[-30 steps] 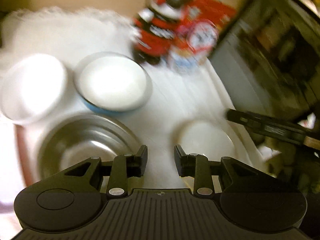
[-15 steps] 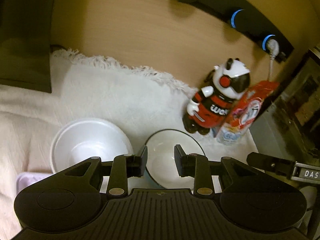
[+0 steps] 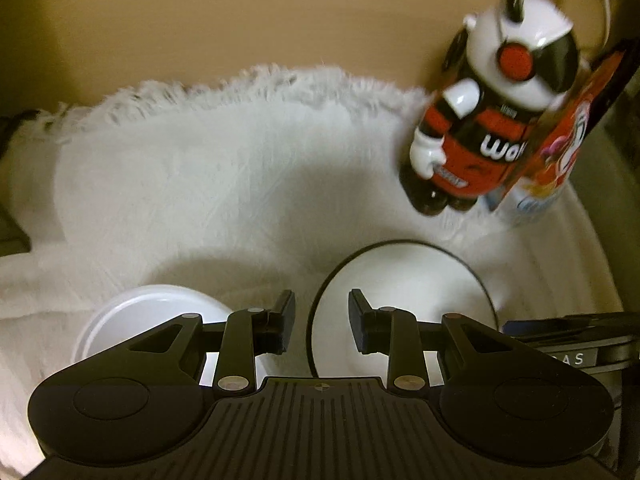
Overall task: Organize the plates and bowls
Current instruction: 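Grasp the rim of the blue bowl with the right gripper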
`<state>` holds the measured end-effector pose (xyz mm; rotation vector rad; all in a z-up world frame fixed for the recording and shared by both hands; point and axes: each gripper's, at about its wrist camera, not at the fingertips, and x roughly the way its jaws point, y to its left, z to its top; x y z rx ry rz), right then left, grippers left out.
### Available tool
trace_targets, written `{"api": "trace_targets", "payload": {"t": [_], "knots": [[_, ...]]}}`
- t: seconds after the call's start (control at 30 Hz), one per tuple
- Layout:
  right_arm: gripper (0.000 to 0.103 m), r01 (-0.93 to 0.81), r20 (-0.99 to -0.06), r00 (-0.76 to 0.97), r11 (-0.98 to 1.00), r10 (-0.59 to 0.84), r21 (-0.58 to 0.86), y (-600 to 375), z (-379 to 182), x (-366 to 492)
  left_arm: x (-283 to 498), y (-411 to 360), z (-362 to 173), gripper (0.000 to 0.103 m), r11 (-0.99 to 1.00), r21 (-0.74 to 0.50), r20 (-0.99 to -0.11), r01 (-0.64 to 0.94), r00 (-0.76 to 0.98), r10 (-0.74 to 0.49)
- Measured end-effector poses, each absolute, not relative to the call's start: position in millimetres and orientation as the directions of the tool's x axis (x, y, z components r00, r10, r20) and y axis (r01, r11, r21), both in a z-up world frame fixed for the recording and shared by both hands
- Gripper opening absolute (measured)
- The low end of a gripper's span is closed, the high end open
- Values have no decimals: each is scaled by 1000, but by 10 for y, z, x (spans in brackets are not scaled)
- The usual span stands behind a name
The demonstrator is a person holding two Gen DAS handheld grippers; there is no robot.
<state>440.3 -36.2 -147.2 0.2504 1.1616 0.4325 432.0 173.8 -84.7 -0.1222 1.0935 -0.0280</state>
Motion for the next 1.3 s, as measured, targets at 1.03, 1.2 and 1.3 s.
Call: {"api": "trace_targets", "payload": {"t": [1.03, 1.2, 1.3], "knots": [[41, -305, -809, 203, 820, 552, 484, -30, -1727, 4414, 4757, 1691, -1215, 35, 988, -148, -924, 34, 353, -150], [40, -326, -809, 232, 827, 540, 458, -49, -1635, 4388, 4750, 1610, -1183, 35, 987, -152, -927, 46, 341, -159], [40, -343, -814, 273, 842, 514, 416, -123, -1587, 4373, 4739, 1490, -1156, 36, 980, -185, -922, 66, 334, -197]]}}
